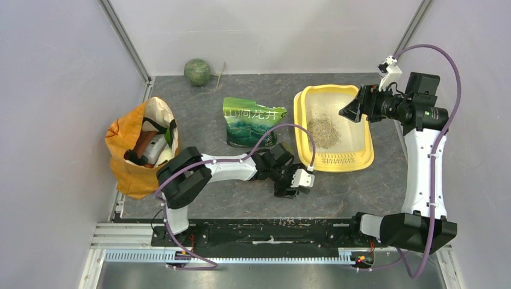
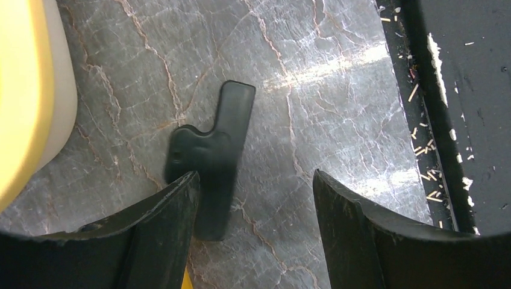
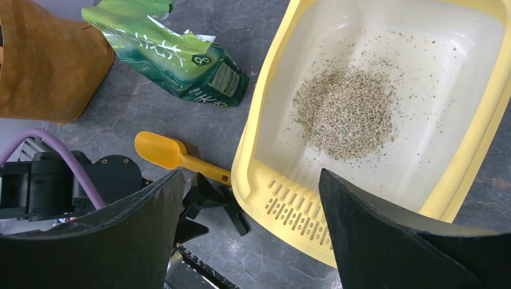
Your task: Fill the litter box with clean litter
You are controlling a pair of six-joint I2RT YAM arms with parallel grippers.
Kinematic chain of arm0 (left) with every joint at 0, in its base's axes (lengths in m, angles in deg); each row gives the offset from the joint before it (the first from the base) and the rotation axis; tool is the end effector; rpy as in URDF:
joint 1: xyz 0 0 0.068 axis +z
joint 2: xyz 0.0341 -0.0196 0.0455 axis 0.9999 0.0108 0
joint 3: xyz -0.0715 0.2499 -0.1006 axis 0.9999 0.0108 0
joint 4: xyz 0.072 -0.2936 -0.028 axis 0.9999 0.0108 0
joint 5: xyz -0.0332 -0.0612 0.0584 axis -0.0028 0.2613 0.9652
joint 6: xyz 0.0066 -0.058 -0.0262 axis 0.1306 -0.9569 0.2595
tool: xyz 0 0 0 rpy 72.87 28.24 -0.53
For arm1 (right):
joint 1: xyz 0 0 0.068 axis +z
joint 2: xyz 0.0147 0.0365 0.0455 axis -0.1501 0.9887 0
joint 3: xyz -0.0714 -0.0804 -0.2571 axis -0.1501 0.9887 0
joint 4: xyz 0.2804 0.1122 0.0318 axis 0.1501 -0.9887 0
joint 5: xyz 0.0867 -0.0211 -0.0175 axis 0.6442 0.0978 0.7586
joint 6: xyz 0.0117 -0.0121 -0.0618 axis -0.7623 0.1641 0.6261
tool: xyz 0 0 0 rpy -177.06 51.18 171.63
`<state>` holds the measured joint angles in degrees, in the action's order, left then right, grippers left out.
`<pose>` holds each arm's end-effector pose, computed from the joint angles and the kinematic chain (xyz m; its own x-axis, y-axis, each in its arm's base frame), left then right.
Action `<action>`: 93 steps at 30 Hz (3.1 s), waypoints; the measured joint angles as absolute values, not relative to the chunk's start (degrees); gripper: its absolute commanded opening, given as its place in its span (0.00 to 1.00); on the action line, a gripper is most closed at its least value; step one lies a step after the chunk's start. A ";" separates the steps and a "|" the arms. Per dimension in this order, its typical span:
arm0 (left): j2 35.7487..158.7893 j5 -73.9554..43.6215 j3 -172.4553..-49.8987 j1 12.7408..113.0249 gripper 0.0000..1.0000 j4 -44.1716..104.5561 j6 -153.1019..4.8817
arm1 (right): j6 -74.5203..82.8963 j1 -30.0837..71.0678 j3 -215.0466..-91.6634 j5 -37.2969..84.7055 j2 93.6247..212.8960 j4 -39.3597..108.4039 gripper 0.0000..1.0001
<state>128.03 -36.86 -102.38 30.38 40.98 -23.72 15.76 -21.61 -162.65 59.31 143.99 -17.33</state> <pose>0.1958 -0.3738 0.1288 0.2518 0.6351 -0.7302 0.9561 -0.2803 0.0859 0.2896 -0.0318 0.4245 -0.5861 0.0731 -0.8069 -0.4030 0.8377 0.3686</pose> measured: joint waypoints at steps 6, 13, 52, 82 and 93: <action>129.69 -35.79 -102.60 30.16 0.76 39.67 -23.70 | 16.43 -22.50 -162.76 61.17 143.99 -19.16 0.89; 129.28 -35.46 -102.62 29.81 0.75 39.87 -22.57 | 16.65 -22.79 -162.73 62.67 143.77 -19.91 0.89; 132.36 -31.86 -103.28 29.07 0.78 32.20 -22.00 | 18.60 -23.07 -162.49 65.32 142.40 -22.88 0.89; 126.66 -31.29 -101.18 28.06 0.21 34.71 -20.49 | 18.58 -23.07 -162.49 65.58 142.37 -22.84 0.89; 125.34 -30.68 -100.55 27.54 0.48 36.53 -23.59 | 18.90 -23.07 -162.45 65.80 142.42 -23.23 0.88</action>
<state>125.34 -30.68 -100.55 27.54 36.53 -23.59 18.90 -23.07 -162.45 65.80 142.42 -23.23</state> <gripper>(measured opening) 0.521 0.883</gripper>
